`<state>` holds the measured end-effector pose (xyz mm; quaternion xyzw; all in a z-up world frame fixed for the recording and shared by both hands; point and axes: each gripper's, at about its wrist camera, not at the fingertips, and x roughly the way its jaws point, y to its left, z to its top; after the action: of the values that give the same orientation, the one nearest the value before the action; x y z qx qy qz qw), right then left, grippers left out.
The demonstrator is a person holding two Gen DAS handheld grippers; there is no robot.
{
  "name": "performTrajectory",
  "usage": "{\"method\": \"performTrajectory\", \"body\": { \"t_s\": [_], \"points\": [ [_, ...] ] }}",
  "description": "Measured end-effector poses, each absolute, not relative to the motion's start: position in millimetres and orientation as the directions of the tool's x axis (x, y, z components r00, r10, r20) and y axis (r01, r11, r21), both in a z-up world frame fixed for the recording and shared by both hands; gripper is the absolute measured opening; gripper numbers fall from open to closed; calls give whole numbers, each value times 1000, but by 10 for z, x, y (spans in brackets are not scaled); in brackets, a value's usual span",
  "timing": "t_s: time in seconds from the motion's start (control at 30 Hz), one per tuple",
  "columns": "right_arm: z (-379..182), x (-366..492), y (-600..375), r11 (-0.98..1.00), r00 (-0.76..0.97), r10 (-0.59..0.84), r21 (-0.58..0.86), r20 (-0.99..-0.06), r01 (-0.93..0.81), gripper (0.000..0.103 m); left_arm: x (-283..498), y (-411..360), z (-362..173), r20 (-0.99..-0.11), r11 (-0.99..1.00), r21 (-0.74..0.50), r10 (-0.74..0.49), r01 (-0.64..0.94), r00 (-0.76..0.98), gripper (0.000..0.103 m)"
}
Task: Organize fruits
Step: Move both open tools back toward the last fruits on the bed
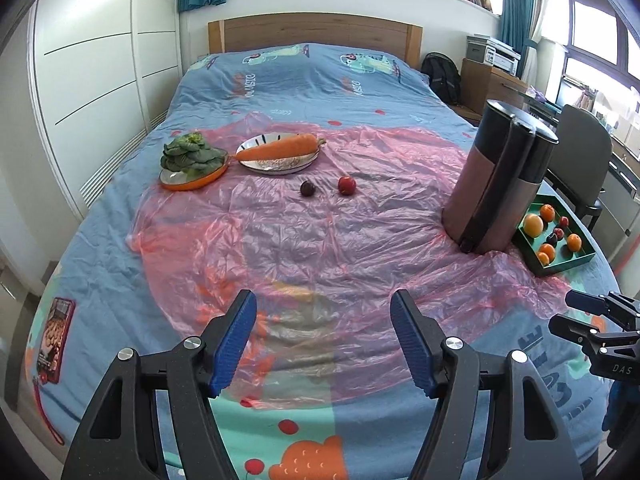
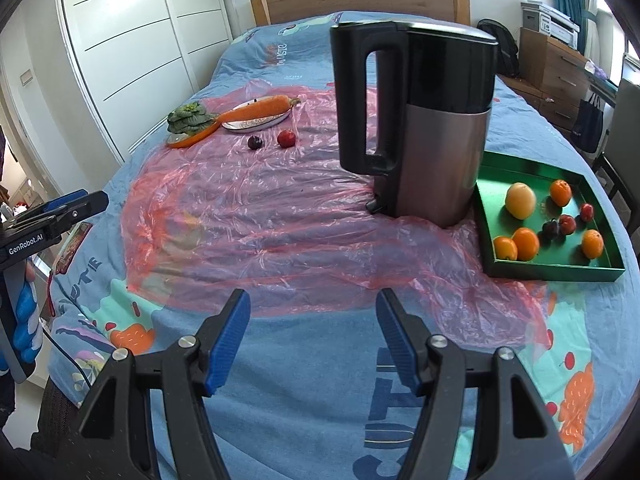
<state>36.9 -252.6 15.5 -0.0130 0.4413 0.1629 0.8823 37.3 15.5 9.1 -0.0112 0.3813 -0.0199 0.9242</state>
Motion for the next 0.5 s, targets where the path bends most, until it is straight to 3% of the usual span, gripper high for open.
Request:
{"method": "performTrajectory", "body": {
  "t_s": [0.5],
  "points": [
    [-249,669,-1814,901,442,308,109,-843,-420,80,449,1036,-622,-795,979,-95,32,-178,605,64]
  ]
}}
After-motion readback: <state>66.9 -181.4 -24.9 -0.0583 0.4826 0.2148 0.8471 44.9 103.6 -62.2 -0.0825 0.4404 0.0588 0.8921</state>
